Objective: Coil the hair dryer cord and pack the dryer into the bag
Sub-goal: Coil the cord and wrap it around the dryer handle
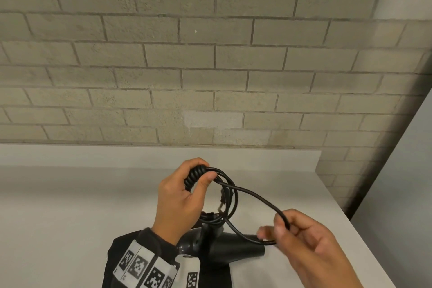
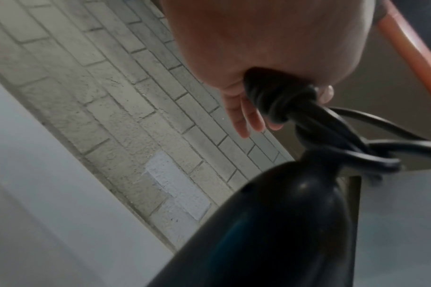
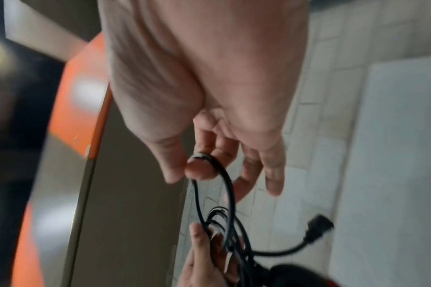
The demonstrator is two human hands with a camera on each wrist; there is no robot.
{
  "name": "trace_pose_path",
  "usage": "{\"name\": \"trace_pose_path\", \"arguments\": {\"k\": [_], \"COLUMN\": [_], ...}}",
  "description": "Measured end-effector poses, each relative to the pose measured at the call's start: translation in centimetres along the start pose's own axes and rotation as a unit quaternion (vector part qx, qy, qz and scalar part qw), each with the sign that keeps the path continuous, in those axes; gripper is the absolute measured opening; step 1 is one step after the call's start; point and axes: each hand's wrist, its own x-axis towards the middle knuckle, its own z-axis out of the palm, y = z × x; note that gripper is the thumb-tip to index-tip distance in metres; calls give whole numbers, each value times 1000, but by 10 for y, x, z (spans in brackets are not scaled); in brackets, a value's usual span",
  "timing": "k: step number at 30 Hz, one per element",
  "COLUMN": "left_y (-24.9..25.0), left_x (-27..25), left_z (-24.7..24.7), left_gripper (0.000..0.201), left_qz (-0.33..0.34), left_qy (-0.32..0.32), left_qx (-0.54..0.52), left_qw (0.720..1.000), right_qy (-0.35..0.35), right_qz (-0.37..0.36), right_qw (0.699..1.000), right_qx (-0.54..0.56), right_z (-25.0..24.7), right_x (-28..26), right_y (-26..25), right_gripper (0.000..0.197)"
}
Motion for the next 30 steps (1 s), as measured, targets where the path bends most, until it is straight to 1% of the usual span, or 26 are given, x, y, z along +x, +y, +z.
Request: {"name": "trace_pose_path", "arguments": {"k": [1,2,3,5,7,10,11,13,15,17,19,20,23,26,28,30], "left_y": [0,0,1,3,5,6,6,7,8,9,10,10,13,15,17,18], "left_x": [0,0,0,-2,-3,-3,-3,-3,-3,-4,-6,-7,-8,-11,-13,-16], "left_z": [-1,-2,-2,-1,1,0,-1,-2,-2,-2,-2,-2,-2,-1,2,6], "left_gripper": [27,30,34,41,42,41,41,39,34,29,29,31,39,39,35,31], "left_qz": [2,8,13,15,14,19,20,20,17,9,3,3,1,5,12,23], "left_qy": [-2,-7,-13,-21,-21,-19,-18,-15,-14,-16,-16,-17,-22,-28,-38,-48], "left_qx": [0,1,1,-3,-14,-16,-13,-11,-17,-26,-33,-35,-31,-24,-15,-7], "left_qw": [1000,1000,1000,1000,1000,1000,1000,1000,1000,1000,999,999,999,999,999,999], "right_qy": [10,24,44,63,65,58,55,49,50,39,20,9,-23,-40,-64,-79], "right_qz": [16,29,45,65,75,90,87,63,35,6,-22,-30,-42,-48,-54,-86], "right_qw": [994,980,966,958,962,975,980,991,997,999,997,993,970,945,922,887], "right_qx": [110,197,250,271,253,193,169,111,54,-5,-73,-115,-237,-320,-377,-446], "right_z": [0,0,1,3,3,-3,-6,-12,-13,-14,-16,-16,-11,1,8,11], "right_x": [-1,0,0,-1,-2,-3,-3,-1,1,2,1,1,-1,-3,-2,3], "right_y": [3,7,8,6,-1,-11,-13,-16,-22,-31,-42,-47,-58,-56,-47,-36], "right_gripper": [62,65,68,71,71,60,62,74,80,78,70,64,33,19,18,10]}}
